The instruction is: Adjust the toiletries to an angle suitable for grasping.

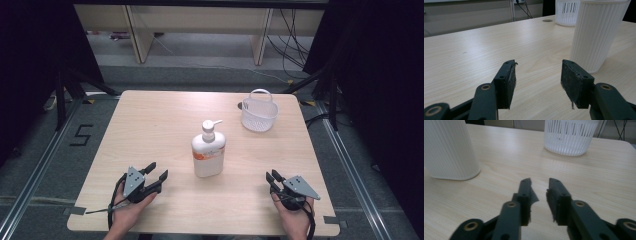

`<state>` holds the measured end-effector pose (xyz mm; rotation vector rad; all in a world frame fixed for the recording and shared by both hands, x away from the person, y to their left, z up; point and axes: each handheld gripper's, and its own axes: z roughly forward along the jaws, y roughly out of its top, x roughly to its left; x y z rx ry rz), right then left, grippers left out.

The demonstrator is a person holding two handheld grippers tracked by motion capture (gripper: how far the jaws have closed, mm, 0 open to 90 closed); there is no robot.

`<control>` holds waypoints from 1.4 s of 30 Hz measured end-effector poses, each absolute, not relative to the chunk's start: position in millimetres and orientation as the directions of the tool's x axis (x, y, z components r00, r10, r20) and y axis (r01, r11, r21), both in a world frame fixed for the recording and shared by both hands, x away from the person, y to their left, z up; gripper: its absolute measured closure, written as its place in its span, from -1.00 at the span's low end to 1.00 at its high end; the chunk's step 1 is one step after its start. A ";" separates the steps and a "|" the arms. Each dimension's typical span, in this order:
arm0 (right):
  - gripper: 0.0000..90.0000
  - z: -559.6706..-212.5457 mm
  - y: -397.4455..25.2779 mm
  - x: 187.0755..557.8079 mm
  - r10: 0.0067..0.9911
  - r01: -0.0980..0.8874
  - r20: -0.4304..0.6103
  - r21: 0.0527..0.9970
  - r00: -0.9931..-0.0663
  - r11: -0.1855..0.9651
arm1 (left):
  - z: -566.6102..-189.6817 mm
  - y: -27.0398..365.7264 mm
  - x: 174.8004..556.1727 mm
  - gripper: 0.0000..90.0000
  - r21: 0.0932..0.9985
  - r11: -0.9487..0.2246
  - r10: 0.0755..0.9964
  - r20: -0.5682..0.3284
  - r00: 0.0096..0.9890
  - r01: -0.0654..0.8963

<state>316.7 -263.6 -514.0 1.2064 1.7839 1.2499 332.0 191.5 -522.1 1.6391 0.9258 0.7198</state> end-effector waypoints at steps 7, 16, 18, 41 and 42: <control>1.00 -495.0 -240.3 312.3 0.887 0.261 0.008 0.957 -0.462 0.128 | -522.1 191.2 333.3 0.05 0.968 -0.124 0.861 -0.005 0.508 0.220; 1.00 -472.9 -171.9 308.9 0.800 0.231 0.025 0.962 -0.599 0.143 | -522.1 192.5 333.2 0.06 0.970 -0.116 0.863 -0.008 0.505 0.213; 1.00 -469.1 -164.0 309.9 0.793 0.210 0.006 0.965 -0.609 0.154 | -522.1 192.6 333.1 0.05 0.970 -0.115 0.863 -0.009 0.506 0.213; 1.00 -460.2 -83.9 340.1 0.770 0.194 -0.001 0.968 -0.638 0.162 | -522.3 193.7 334.3 0.05 0.970 -0.105 0.864 -0.020 0.503 0.218; 1.00 -459.9 -83.4 340.0 0.774 0.203 0.001 0.965 -0.633 0.165 | -522.2 193.6 334.2 0.05 0.970 -0.101 0.865 -0.024 0.502 0.220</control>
